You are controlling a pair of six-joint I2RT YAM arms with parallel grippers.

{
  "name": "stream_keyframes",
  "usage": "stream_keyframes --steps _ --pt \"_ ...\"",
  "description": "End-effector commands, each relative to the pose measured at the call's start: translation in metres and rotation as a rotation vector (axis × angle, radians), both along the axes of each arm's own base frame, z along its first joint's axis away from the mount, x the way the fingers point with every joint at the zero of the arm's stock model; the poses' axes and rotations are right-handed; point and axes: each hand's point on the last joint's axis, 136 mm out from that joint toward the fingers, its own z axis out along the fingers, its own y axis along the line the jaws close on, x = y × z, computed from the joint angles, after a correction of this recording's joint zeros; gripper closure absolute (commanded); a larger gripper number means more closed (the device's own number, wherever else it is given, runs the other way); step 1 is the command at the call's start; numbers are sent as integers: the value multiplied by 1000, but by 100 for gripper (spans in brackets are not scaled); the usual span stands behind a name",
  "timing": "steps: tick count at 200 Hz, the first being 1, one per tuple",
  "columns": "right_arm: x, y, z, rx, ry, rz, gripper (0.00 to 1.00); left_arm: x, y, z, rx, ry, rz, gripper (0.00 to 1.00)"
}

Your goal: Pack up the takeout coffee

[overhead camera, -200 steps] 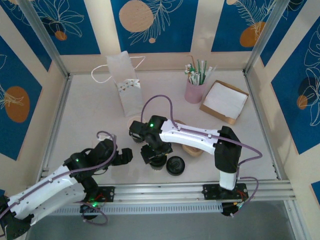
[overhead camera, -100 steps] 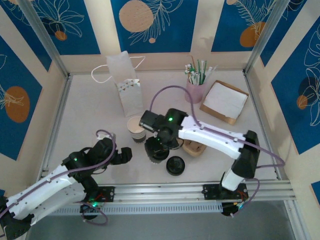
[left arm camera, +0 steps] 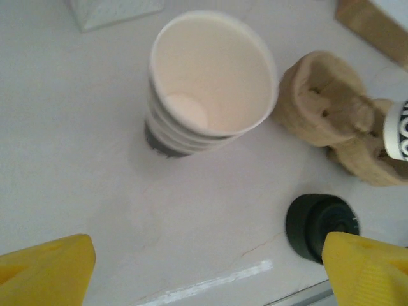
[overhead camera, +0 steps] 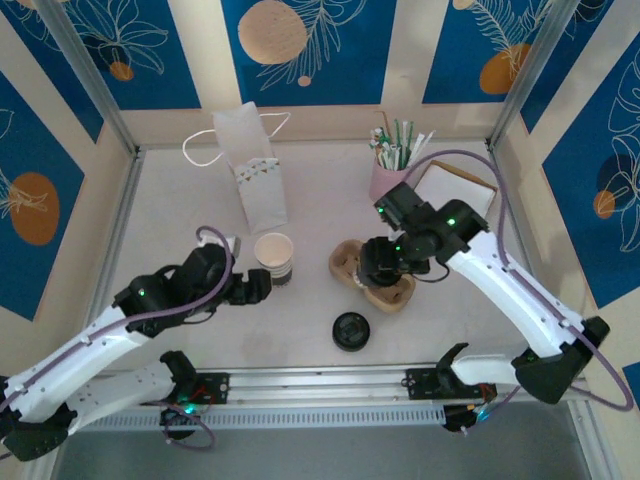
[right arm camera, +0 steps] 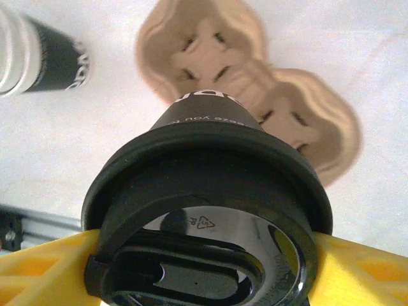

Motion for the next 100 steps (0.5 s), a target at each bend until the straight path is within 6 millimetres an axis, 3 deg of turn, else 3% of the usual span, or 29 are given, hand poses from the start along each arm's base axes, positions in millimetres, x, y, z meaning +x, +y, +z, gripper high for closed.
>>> stream_keyframes --steps 1,50,81,100 --pt "-5 -42 -3 -54 6 -76 24 3 -11 22 47 -46 -64 9" --pt "7 -119 -8 -12 -47 -374 24 17 -69 41 50 -66 -177 10" --pt "15 -146 -31 54 -2 -526 26 24 -113 45 63 -69 -260 11" --pt "20 -159 -46 73 24 -585 26 28 -139 36 77 -41 -302 13"
